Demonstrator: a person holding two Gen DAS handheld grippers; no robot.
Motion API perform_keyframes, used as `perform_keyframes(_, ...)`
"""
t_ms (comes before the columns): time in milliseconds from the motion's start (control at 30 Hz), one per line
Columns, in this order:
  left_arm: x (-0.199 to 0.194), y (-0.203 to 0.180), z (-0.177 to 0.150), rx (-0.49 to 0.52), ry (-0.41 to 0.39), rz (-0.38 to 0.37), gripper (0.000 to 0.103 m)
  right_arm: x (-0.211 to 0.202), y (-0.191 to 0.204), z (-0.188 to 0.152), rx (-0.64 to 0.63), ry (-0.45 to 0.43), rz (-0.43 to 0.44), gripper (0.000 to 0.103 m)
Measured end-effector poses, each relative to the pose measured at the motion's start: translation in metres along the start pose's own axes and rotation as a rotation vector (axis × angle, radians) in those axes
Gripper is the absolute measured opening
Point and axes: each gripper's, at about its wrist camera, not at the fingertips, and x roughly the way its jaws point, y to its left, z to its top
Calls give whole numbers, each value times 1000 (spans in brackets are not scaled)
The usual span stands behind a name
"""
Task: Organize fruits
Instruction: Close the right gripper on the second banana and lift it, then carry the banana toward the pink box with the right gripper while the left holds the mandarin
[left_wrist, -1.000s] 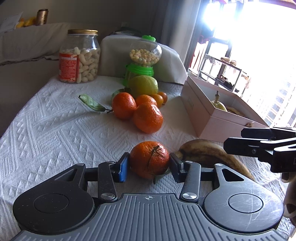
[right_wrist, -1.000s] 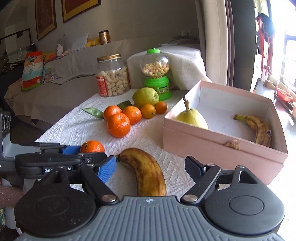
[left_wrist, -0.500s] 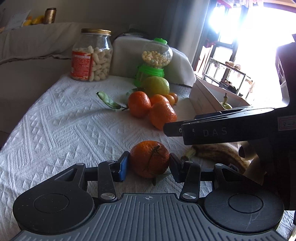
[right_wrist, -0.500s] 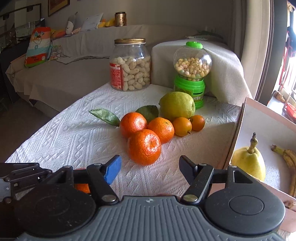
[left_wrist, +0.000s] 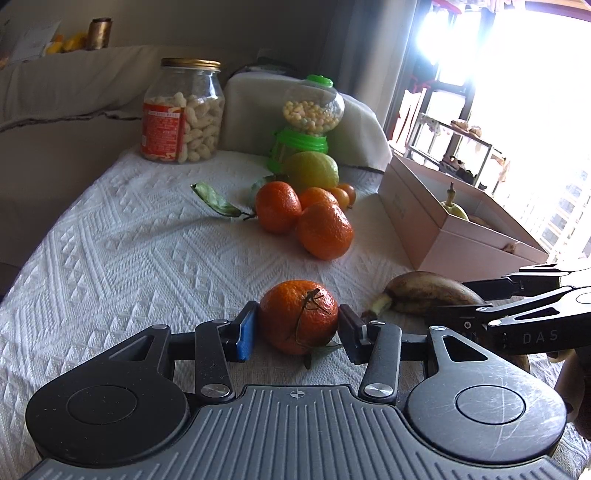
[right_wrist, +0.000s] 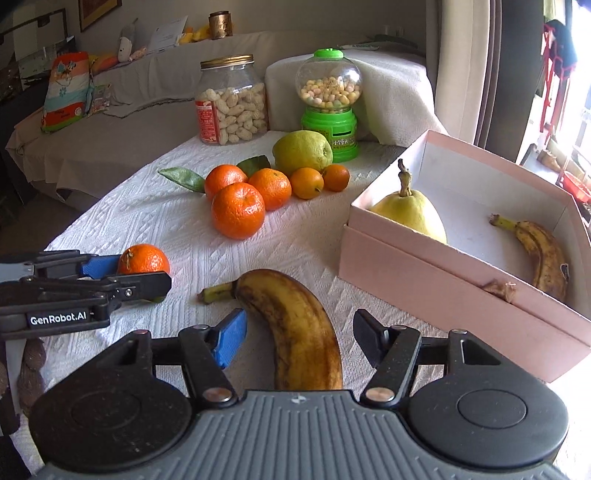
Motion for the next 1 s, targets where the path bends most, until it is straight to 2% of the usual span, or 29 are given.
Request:
perform_keyframes(100, 0, -1, 0, 9, 1, 6, 51, 8, 1, -4, 7, 17, -4, 48)
perform_keyframes(367, 3, -4, 1, 34, 5, 21, 51, -13, -7, -12, 34, 6, 51, 36)
perform_keyframes(767, 7, -17, 0, 120, 18, 83, 51, -44, -41, -42, 137, -1, 6, 36)
perform_keyframes(1000, 9, -22, -1, 159, 23, 111, 51, -36, -35, -45, 108, -36, -23, 37)
